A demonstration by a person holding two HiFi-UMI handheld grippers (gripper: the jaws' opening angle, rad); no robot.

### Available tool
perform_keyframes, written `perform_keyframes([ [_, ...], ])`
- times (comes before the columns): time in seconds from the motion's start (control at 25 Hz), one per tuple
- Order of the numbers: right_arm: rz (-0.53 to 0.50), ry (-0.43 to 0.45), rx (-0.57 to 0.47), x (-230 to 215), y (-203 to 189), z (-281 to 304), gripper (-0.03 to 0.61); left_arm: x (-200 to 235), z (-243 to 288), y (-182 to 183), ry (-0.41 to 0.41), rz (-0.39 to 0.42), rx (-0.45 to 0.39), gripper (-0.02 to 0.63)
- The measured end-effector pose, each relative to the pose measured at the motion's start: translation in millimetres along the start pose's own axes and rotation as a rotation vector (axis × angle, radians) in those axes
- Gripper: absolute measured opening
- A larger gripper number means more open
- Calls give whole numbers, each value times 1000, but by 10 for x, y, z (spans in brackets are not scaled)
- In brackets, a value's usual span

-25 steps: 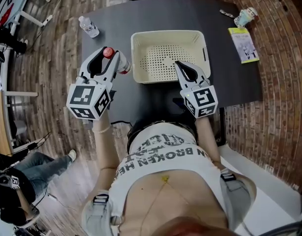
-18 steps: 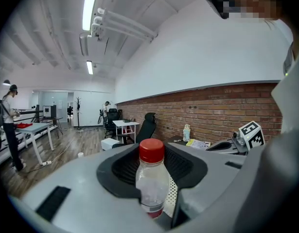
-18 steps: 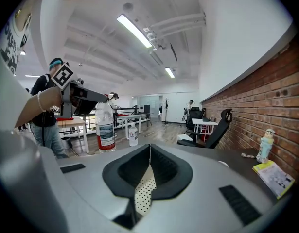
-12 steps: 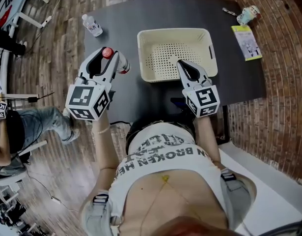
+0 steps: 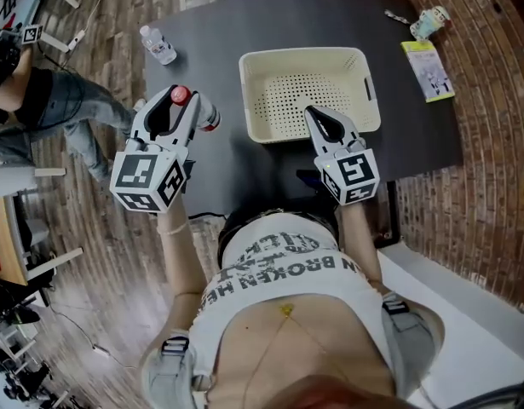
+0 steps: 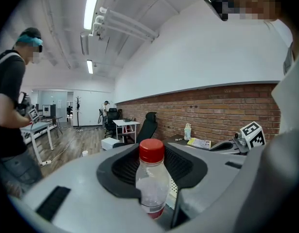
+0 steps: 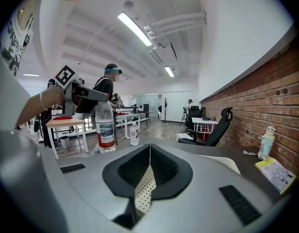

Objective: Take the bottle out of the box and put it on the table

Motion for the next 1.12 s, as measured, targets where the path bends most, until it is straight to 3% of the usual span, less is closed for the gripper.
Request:
perform_keyframes([
  [1.12,-4,6,21,-11,-26,77,9,131,102,-210,-3,-20,44,158],
])
Point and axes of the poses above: the fingertips, and each gripper's own axes: z forward along the fingers, x to its left, y out of its top, the point moved 2 cm from there along -z, backward along the fingers, and after that the axes turned 7 degrees about -z, right-handed, at the moved point
